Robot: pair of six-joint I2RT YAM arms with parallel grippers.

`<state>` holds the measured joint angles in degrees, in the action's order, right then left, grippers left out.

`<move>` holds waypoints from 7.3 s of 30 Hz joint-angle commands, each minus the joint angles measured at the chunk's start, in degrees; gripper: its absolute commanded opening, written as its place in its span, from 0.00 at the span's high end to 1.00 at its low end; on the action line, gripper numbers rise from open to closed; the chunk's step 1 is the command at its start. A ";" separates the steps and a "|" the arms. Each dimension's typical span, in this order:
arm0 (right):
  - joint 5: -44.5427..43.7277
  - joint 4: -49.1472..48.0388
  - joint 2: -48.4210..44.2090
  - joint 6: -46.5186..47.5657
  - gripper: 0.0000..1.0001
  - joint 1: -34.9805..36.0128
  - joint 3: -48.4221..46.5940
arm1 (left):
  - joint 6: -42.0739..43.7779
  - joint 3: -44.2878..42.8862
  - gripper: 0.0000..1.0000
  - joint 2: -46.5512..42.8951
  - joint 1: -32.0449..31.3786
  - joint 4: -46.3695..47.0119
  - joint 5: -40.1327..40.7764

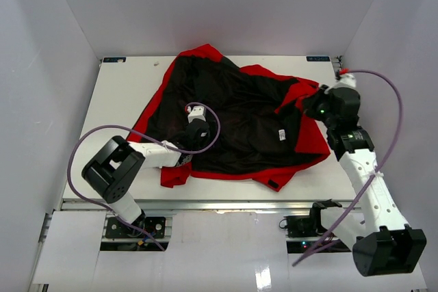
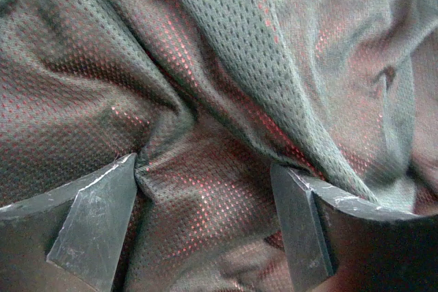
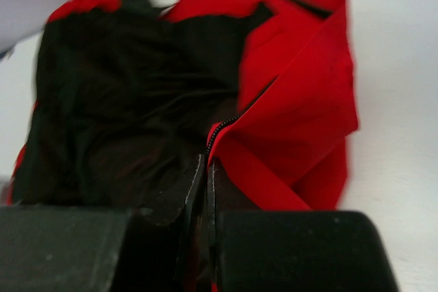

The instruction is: Zip up the jacket

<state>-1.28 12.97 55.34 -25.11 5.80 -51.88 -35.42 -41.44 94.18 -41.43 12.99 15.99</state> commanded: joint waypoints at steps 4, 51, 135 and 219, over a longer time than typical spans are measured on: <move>-2.63 -5.19 0.75 -1.28 0.92 25.70 0.09 | 1.06 -5.89 0.10 -12.41 -0.26 -10.80 0.25; 0.66 -32.65 0.50 -6.06 0.88 43.39 15.56 | 4.48 8.60 0.32 -24.04 -2.22 13.61 -50.33; 6.82 -39.86 -13.33 -4.33 0.92 43.73 37.38 | 10.14 -3.47 0.35 -26.11 -3.52 -17.44 -33.82; 1.58 -18.62 -28.34 3.79 0.35 43.86 25.34 | 5.97 1.13 1.00 -28.08 -4.60 -4.43 -52.43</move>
<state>-7.38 -2.65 27.87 -27.11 49.51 -23.77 -30.23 -38.89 67.64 -46.68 7.77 -32.26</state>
